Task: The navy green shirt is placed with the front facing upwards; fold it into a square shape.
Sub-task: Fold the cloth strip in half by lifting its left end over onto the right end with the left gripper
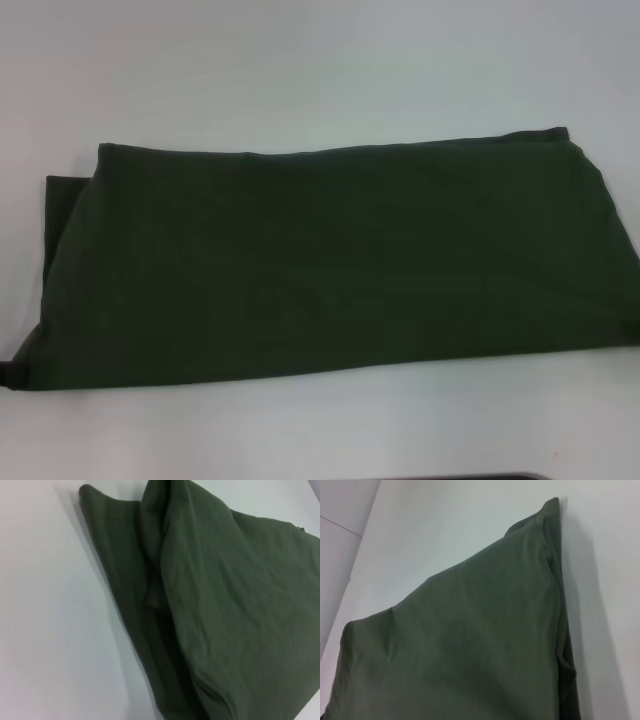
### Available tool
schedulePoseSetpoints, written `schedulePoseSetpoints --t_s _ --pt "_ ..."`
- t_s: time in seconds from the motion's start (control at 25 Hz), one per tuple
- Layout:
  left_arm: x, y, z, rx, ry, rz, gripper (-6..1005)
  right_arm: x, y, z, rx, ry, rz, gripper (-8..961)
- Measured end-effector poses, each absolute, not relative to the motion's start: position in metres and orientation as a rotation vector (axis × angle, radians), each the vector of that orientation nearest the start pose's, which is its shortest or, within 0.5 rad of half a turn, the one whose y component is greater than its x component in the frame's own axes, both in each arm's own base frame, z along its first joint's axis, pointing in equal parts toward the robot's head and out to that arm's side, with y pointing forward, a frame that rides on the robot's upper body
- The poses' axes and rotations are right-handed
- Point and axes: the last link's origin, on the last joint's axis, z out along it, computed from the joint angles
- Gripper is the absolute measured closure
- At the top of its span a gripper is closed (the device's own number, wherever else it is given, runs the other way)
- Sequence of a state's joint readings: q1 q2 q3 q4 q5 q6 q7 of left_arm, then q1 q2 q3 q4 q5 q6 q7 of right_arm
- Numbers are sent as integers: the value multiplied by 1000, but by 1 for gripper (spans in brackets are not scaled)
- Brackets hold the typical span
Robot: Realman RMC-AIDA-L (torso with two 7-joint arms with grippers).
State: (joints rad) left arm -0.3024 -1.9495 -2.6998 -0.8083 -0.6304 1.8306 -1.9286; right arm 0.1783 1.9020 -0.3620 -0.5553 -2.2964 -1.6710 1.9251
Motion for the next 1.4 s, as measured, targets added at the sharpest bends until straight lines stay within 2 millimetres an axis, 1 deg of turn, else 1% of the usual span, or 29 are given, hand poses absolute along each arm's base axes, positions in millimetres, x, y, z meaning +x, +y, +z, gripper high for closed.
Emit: schedulePoseSetpoints --t_s 0.24,0.4,0.44,0.6,0.68,0.8,0.92,1.08,1.16,1.4 --pt "-378 218 78 -2450 -1727 -223 986 415 185 73 -2054 1878 609 939" --pt "-376 220 79 -2450 -1717 -236 983 414 187 80 -2053 1864 635 933" --pt "-376 221 79 -2451 -1714 -238 956 413 187 82 -2056 1862 643 931" --pt "-374 226 81 -2451 -1701 -243 848 409 192 89 -2059 1837 688 804" --pt "-373 230 83 -2436 -1683 -266 760 407 194 94 -2054 1820 717 740" --pt "-370 240 89 -2409 -1638 -334 629 401 200 102 -2063 1780 777 599" --pt "-363 253 96 -2393 -1561 -422 572 391 207 108 -2093 1738 851 463" --pt "-351 267 96 -2412 -1461 -527 495 376 224 109 -2158 1679 915 294" --pt "-343 273 91 -2432 -1422 -564 457 368 234 105 -2195 1661 924 298" --pt "-325 286 72 -2469 -1321 -650 462 350 258 87 -2299 1647 889 310"
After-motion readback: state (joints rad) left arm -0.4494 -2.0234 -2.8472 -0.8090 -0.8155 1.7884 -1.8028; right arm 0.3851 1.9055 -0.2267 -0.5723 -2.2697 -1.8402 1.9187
